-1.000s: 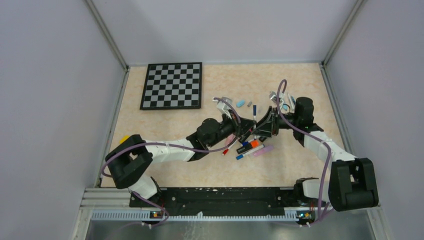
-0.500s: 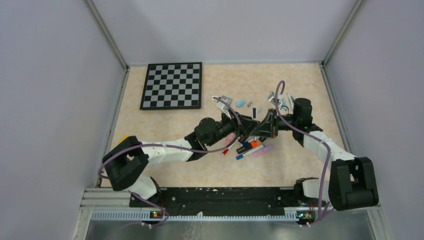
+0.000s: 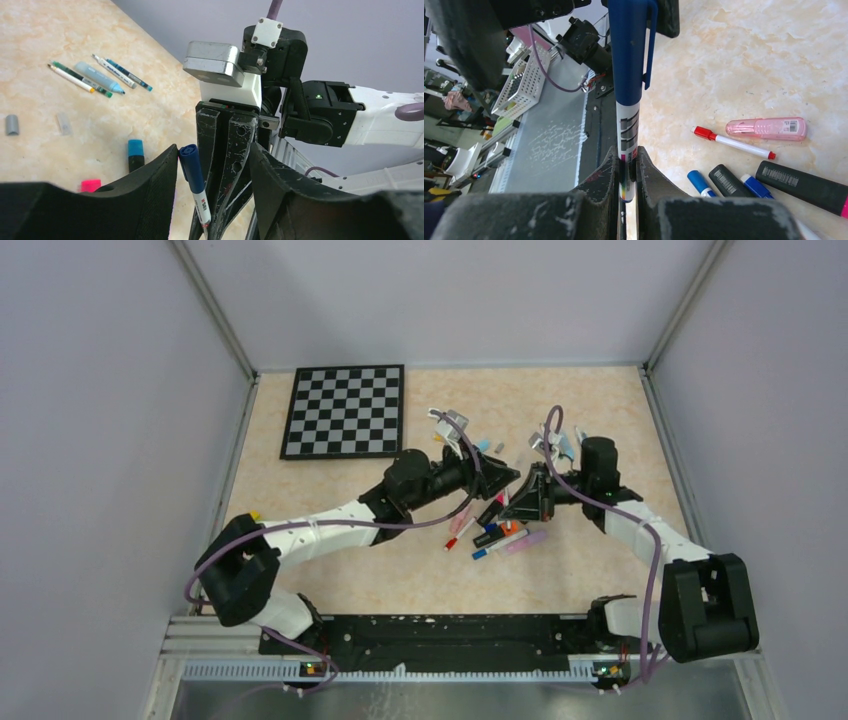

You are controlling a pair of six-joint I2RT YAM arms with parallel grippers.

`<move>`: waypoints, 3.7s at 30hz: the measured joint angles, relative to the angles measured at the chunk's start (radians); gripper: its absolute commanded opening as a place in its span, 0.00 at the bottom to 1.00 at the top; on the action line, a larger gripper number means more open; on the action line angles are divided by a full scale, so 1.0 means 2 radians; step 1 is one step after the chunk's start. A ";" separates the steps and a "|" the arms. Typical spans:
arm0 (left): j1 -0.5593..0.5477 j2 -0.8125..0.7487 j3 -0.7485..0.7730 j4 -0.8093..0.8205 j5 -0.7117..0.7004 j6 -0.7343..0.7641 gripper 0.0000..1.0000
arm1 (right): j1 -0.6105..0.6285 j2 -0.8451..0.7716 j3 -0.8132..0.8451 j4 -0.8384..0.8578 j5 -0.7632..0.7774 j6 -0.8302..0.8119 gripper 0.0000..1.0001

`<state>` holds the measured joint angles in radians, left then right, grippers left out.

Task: Open the pen caps
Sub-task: Pick up the pen from the center of the board, then open the pen cap from the pen, then place the pen cap at the center of the board.

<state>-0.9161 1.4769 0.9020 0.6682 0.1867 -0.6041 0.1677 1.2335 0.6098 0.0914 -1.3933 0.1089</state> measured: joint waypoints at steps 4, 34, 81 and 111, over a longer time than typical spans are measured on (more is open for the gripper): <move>0.001 0.003 0.012 -0.028 0.000 -0.001 0.36 | 0.001 0.000 0.000 -0.004 0.000 -0.002 0.00; 0.144 -0.006 0.152 0.018 -0.126 0.030 0.00 | 0.043 0.042 0.019 -0.043 0.037 -0.030 0.00; 0.030 0.518 0.580 -0.339 -0.046 0.097 0.14 | -0.224 -0.027 0.072 -0.158 0.374 -0.104 0.00; 0.048 0.294 0.337 -0.273 -0.078 0.149 0.49 | -0.248 -0.006 0.072 -0.159 0.378 -0.126 0.00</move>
<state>-0.8196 2.0644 1.5768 0.1215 0.0315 -0.3058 -0.3275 1.2209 0.7547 -0.2268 -0.6365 -0.1436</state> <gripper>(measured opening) 0.417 0.056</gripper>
